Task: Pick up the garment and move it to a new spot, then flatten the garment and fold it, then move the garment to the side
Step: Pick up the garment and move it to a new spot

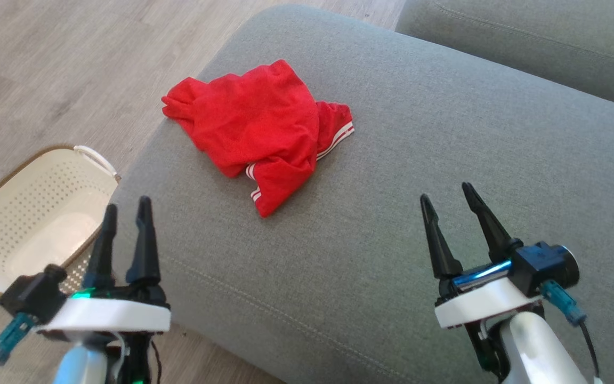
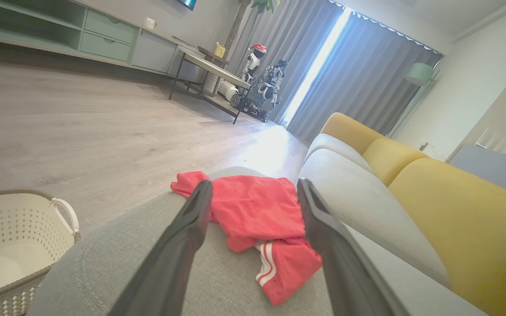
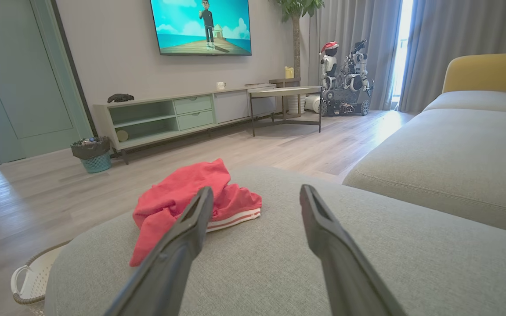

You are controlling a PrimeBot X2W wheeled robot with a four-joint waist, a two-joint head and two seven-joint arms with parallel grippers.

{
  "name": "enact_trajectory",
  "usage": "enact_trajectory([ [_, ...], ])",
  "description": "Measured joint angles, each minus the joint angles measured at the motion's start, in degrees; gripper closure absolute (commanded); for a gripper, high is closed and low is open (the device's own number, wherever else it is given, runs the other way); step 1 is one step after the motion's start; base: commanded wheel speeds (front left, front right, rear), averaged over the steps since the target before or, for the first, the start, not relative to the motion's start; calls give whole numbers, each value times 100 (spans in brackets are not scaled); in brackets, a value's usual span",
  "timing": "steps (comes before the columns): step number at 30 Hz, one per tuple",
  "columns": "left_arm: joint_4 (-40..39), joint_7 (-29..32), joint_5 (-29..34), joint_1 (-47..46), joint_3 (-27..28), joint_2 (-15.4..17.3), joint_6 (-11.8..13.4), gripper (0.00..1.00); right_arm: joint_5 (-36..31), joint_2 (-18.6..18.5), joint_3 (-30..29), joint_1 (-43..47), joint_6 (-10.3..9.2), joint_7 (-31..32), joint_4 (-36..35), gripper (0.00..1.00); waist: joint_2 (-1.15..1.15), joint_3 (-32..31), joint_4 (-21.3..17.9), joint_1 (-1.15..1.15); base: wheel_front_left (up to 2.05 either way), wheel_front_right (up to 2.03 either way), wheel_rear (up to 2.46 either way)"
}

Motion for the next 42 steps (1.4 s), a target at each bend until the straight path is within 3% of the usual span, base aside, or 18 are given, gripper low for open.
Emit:
enact_trajectory([
  [13, 7, 0, -9, 4, 48, 0, 2, 0, -1, -1, -23, -46, 0, 0, 107, 0, 0, -48, -45, 0, 0, 0, 0],
  [20, 246, 0, -42, -38, 44, 0, 2, 0, -86, 0, -363, 62, 0, 0, -71, 0, 0, 30, -85, 0, 0, 0, 0],
  [28, 659, -1, 282, -852, 202, 43, 0, 0, -526, 0, -710, 51, 0, 0, -243, 0, 0, 531, -353, 1, 0, 0, 0],
  [34, 1699, -10, 213, -1696, 358, 316, -1, 0, -803, -1, -1057, -124, 0, 27, -526, 0, 0, 994, -664, 1, 0, 0, 0],
  [42, 3507, 45, -443, -3001, 390, 677, -1, 0, -980, -4, -1292, -296, 0, 163, -979, 0, 0, 1521, -1037, 2, 0, 0, 0],
])
